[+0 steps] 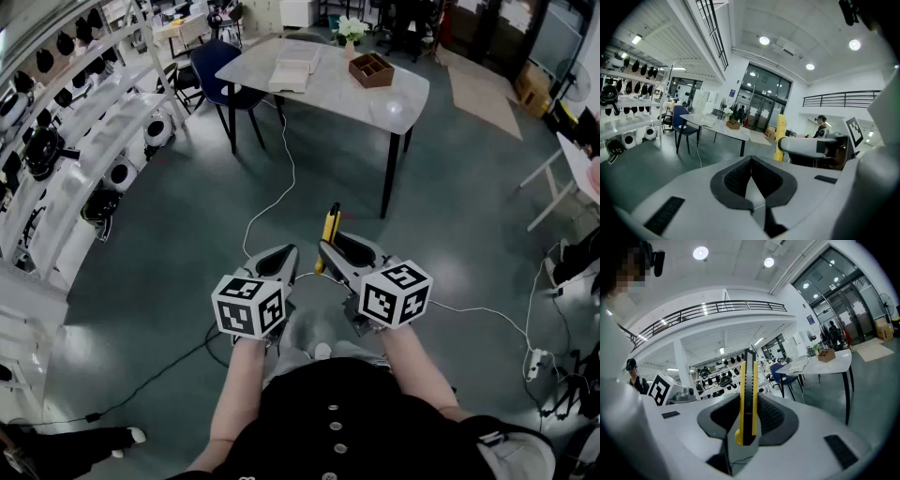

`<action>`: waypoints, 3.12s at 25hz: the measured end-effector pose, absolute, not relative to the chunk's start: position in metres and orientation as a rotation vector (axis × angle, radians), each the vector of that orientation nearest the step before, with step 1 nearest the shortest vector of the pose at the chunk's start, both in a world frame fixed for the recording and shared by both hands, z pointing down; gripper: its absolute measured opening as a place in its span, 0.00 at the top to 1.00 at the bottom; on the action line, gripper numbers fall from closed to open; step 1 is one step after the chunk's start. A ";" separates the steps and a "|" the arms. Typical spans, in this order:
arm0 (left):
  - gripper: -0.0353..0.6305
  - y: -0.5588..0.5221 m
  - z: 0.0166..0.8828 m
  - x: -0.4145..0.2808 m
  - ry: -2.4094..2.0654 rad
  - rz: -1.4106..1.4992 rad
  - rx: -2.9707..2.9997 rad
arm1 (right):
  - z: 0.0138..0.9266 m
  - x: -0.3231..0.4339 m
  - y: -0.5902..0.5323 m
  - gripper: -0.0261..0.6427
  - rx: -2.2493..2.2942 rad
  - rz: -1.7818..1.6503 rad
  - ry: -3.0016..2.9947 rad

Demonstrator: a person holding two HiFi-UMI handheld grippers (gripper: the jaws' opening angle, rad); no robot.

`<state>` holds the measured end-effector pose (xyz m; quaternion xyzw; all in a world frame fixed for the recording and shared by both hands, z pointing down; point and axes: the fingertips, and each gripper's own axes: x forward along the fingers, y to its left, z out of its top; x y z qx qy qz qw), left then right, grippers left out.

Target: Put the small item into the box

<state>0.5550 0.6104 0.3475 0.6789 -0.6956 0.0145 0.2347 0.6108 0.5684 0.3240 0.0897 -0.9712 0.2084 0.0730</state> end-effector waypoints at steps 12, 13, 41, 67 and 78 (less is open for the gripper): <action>0.92 0.609 0.352 0.553 -1.895 0.012 1.881 | 0.333 0.603 0.570 0.79 0.240 0.630 -2.890; 0.92 0.608 0.350 0.553 -1.893 0.000 1.893 | 0.333 0.603 0.569 0.79 0.237 0.647 -2.898; 0.92 0.536 0.379 0.514 -1.946 -0.021 1.829 | 0.367 0.588 0.489 0.78 0.283 0.645 -2.869; 0.92 0.382 0.355 0.288 -1.886 -0.040 1.916 | 0.334 0.366 0.340 0.78 0.400 0.608 -2.959; 0.92 0.368 0.380 0.249 -1.846 -0.043 1.870 | 0.351 0.327 0.324 0.78 0.395 0.632 -2.919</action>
